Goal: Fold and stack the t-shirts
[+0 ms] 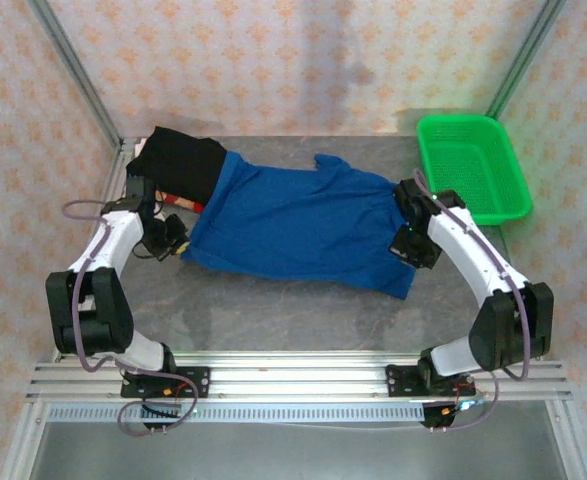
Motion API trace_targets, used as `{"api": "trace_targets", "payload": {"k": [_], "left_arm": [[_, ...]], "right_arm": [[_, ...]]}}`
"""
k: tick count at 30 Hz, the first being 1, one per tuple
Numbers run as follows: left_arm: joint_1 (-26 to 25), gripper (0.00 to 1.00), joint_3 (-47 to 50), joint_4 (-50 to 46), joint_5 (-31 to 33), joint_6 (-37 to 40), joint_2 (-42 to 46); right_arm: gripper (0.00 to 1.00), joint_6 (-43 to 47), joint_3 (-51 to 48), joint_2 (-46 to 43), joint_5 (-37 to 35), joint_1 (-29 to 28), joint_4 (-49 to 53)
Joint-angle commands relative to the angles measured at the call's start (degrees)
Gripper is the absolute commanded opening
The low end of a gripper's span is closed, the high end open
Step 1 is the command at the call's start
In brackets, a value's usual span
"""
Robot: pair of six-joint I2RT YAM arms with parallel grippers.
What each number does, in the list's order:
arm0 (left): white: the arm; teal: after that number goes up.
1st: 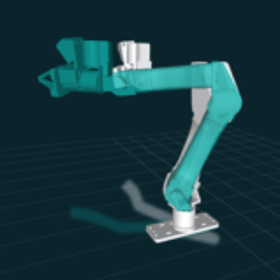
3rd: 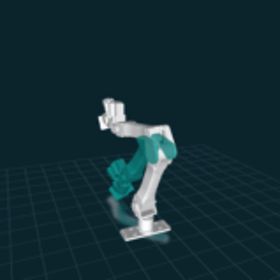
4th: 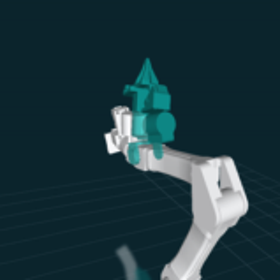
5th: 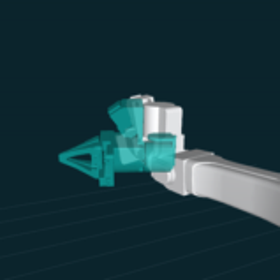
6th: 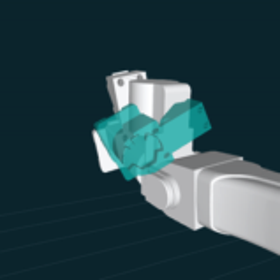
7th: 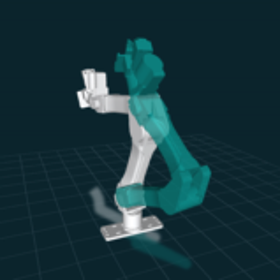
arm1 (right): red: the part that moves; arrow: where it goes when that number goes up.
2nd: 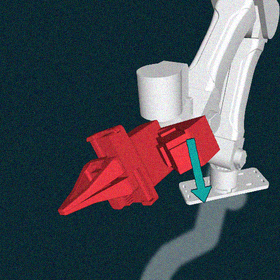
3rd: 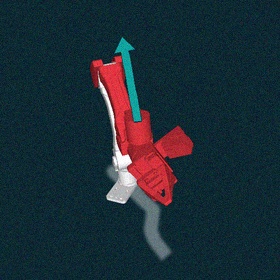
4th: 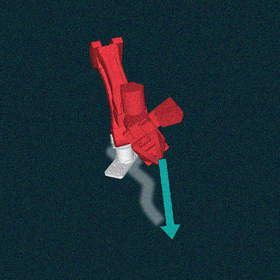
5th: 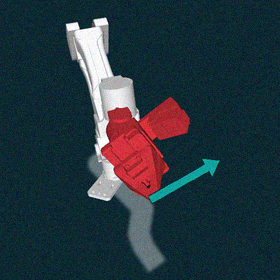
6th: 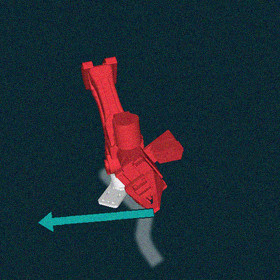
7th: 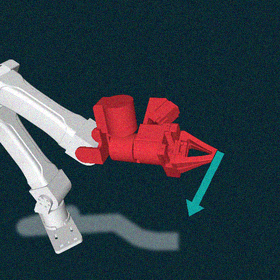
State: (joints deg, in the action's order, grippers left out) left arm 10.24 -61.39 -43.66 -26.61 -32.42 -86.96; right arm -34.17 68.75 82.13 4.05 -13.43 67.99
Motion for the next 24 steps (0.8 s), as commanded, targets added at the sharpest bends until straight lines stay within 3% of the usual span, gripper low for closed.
{"api": "trace_targets", "payload": {"k": [1,24], "left_arm": [[0.3,0.0,-3.2,-0.7,0.9,1.5,-1.5],[0.3,0.0,-15.7,-0.8,2.9,5.5,-15.8]], "right_arm": [[0.0,4.1,2.9,1.8,-1.6,1.4,-0.4],[0.0,16.9,25.1,21.8,-9.6,1.8,1.7]]}}
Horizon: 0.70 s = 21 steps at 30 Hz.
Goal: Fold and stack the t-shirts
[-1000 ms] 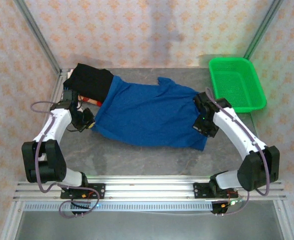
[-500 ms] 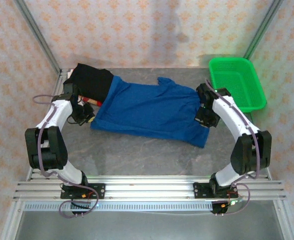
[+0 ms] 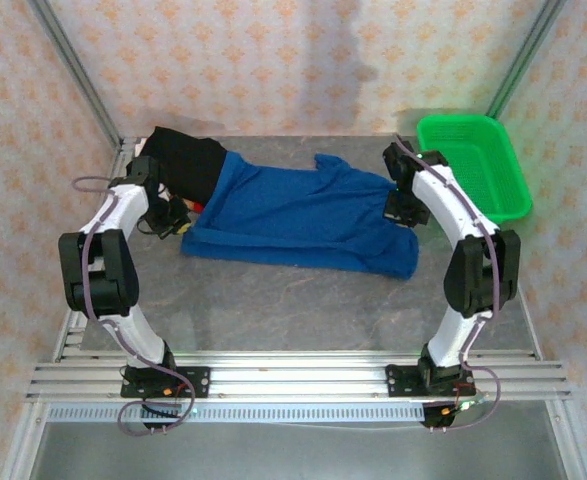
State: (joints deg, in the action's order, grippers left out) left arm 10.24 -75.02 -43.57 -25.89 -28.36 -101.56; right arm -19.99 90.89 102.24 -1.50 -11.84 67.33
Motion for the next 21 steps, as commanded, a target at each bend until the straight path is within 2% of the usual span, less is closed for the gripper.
{"api": "trace_targets", "payload": {"k": [1,13,14,15,17,21], "left_arm": [[0.3,0.0,-2.3,-0.8,2.4,1.5,-1.6],[0.2,0.0,-6.0,1.6,2.7,-0.6,-9.9],[0.2,0.04,-6.2,2.3,2.1,-1.2,-10.3],[0.2,0.13,-6.7,2.8,1.9,-1.6,-10.6],[0.1,0.39,-7.3,3.9,1.4,-1.9,-10.5],[0.1,0.59,-9.2,4.3,2.1,-4.7,-8.4]], "right_arm": [[0.0,3.1,3.7,2.3,-4.1,0.1,2.3],[0.0,3.9,9.9,11.0,-3.0,0.1,0.5],[0.0,3.8,10.7,12.0,-3.0,0.2,0.4],[0.0,3.8,11.4,13.0,-2.8,0.2,0.4],[0.0,3.4,12.9,14.9,-2.4,0.2,0.3],[0.0,2.5,17.2,19.4,-1.7,0.2,-0.1]]}}
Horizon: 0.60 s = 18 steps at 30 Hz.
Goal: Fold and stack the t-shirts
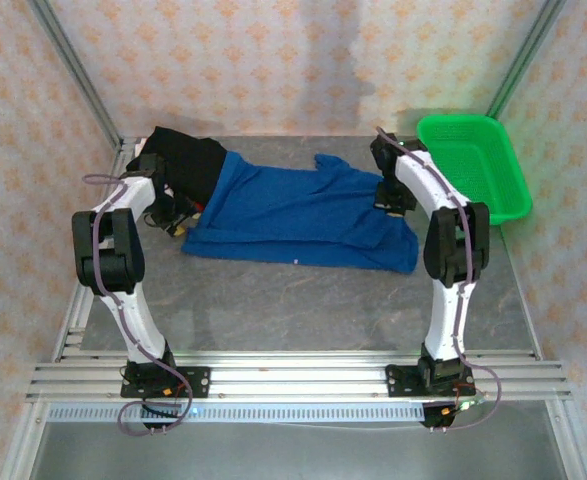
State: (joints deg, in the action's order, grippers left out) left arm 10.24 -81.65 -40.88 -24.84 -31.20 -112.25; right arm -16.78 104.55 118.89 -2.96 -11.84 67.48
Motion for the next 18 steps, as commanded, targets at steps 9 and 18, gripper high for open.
{"api": "trace_targets", "payload": {"k": [9,18], "left_arm": [[-0.9,0.66,-2.9,-1.4,0.8,-2.3,11.6],[-8.4,0.66,6.2,-4.4,-1.4,-0.1,20.6]], "right_arm": [[0.04,-5.7,17.7,13.7,3.6,1.9,1.1],[0.55,-14.2,10.6,7.9,22.7,5.6,-20.1]]}}
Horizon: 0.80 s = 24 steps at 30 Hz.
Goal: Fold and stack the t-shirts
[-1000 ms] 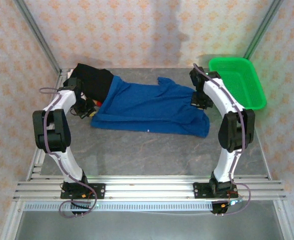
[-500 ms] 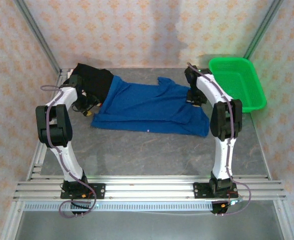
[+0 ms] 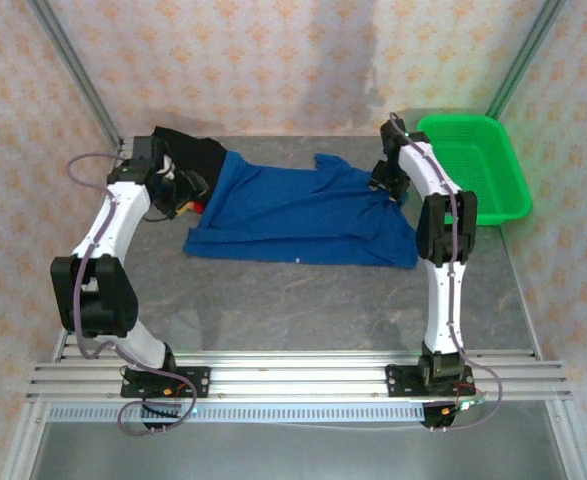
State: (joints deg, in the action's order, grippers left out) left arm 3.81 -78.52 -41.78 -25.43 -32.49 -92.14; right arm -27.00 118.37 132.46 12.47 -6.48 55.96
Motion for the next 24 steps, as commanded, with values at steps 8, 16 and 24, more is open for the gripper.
{"api": "trace_targets", "payload": {"k": [8,16,24], "left_arm": [[-6.4,0.32,8.9,-3.9,-0.7,0.2,-1.7],[-9.6,0.1,5.8,-3.2,0.1,-0.7,-11.0],[-9.9,0.06,-0.2,-0.5,4.5,-2.9,-20.3]], "right_arm": [[0.66,-2.1,-25.7,-25.7,13.5,-0.5,-15.3],[0.75,-3.2,-46.7,-37.4,17.0,-0.8,-26.2],[0.76,-3.8,-48.7,-37.3,18.2,-0.9,-28.9]]}}
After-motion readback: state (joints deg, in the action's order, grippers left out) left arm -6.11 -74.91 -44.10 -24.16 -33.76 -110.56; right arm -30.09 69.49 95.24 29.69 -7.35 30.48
